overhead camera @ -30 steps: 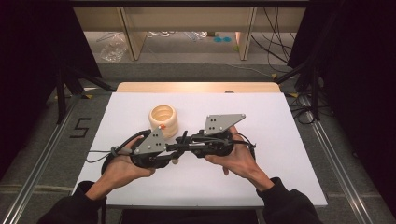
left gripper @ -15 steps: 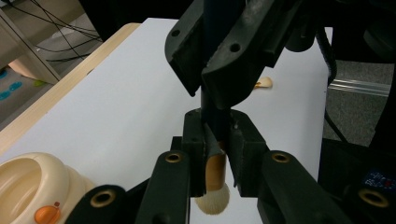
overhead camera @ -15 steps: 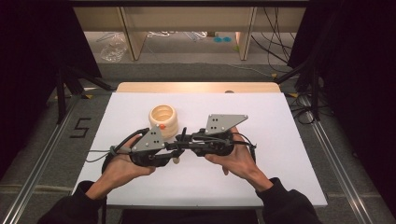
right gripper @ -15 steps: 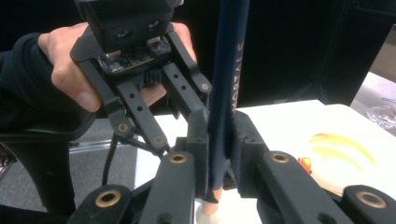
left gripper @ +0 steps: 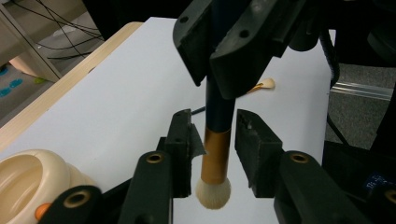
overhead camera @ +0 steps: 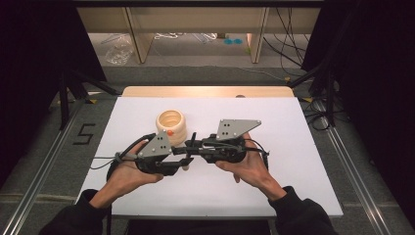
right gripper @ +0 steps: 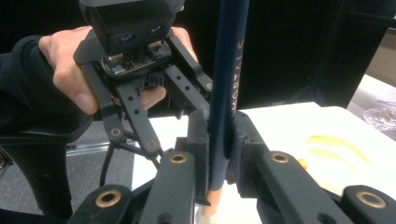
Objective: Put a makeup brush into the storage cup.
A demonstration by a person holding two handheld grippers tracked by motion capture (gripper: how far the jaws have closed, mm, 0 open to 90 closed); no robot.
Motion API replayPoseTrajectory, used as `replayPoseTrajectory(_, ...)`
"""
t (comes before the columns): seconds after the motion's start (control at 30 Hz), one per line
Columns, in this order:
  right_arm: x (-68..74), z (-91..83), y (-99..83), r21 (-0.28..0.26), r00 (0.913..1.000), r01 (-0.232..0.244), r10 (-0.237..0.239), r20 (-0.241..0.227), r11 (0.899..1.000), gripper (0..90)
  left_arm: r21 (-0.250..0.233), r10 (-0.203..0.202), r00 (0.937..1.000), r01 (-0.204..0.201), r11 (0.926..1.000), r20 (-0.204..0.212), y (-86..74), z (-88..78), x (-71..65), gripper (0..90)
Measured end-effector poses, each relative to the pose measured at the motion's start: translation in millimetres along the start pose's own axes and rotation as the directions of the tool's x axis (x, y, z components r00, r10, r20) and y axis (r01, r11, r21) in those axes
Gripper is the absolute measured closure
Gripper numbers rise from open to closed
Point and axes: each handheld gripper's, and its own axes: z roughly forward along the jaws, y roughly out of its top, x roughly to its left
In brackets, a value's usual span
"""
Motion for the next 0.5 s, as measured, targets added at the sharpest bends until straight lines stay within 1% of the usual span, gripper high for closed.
replayPoseTrajectory(0.03,-0.3,0.0,0.0,-0.007,1.0000,0.002,-0.002,0.007,1.000,80.4,0.001,0.010,0.9999,-0.010,0.9999,-0.007,0.2,-0.8,1.5,60.8)
replayPoseTrajectory(0.07,-1.0,-1.5,0.4,-0.001,1.0000,0.002,-0.002,0.008,1.000,80.4,-0.004,-0.003,0.9999,0.003,1.0000,-0.013,-0.1,-1.5,1.4,58.3)
replayPoseTrajectory(0.13,-2.8,-2.8,0.6,-0.016,1.0000,0.002,-0.002,0.003,1.000,80.4,-0.005,-0.006,0.9998,0.006,1.0000,-0.017,0.1,-3.2,2.9,55.6)
replayPoseTrajectory(0.17,-3.2,-4.2,0.9,-0.016,0.9999,0.002,-0.002,0.017,1.000,80.4,-0.005,-0.001,0.9998,0.001,1.0000,-0.020,0.3,-4.1,3.7,54.1)
replayPoseTrajectory(0.2,-3.8,-5.7,1.4,-0.016,0.9999,0.001,-0.001,0.016,1.000,80.4,-0.007,-0.008,0.9996,0.008,0.9999,-0.025,0.5,-5.2,3.9,52.3)
replayPoseTrajectory(0.23,-4.7,-6.6,1.6,-0.026,0.9997,0.004,-0.004,0.026,1.000,80.4,-0.012,-0.030,0.9992,0.029,0.9995,-0.026,0.8,-6.2,3.6,49.9)
replayPoseTrajectory(0.27,-5.8,-8.1,2.0,-0.028,0.9996,0.005,-0.005,0.028,1.000,80.4,-0.024,-0.034,0.9993,0.033,0.9992,-0.014,1.2,-6.8,4.5,48.1)
replayPoseTrajectory(0.3,-6.6,-9.4,2.3,-0.030,0.9995,0.005,-0.004,0.032,1.000,80.4,-0.032,-0.037,0.9992,0.037,0.9988,0.015,1.8,-7.3,4.5,47.8)
replayPoseTrajectory(0.33,-7.5,-11.1,2.6,-0.034,0.9991,0.009,-0.008,0.042,0.999,80.4,-0.039,-0.053,0.9986,0.053,0.9978,-0.006,2.0,-9.1,5.1,47.5)
replayPoseTrajectory(0.37,-8.5,-12.3,2.8,-0.049,0.9990,0.014,-0.012,0.042,0.999,80.4,-0.041,-0.056,0.9984,0.055,0.9976,-0.009,2.3,-10.5,6.3,47.2)
replayPoseTrajectory(0.4,-9.3,-13.5,3.0,-0.058,0.9986,0.023,-0.020,0.049,0.998,80.4,-0.047,-0.076,0.9968,0.075,0.9961,-0.025,2.4,-12.8,7.3,47.0)
replayPoseTrajectory(0.43,-10.5,-15.0,3.3,-0.075,0.9979,0.039,-0.035,0.055,0.996,80.4,-0.051,-0.089,0.9955,0.087,0.9949,-0.032,2.3,-14.1,7.9,46.9)
replayPoseTrajectory(0.5,-10.2,-17.4,4.1,-0.089,0.9937,0.079,-0.072,0.086,0.993,80.4,-0.053,-0.091,0.9951,0.089,0.9946,-0.037,2.2,-16.3,10.5,46.7)
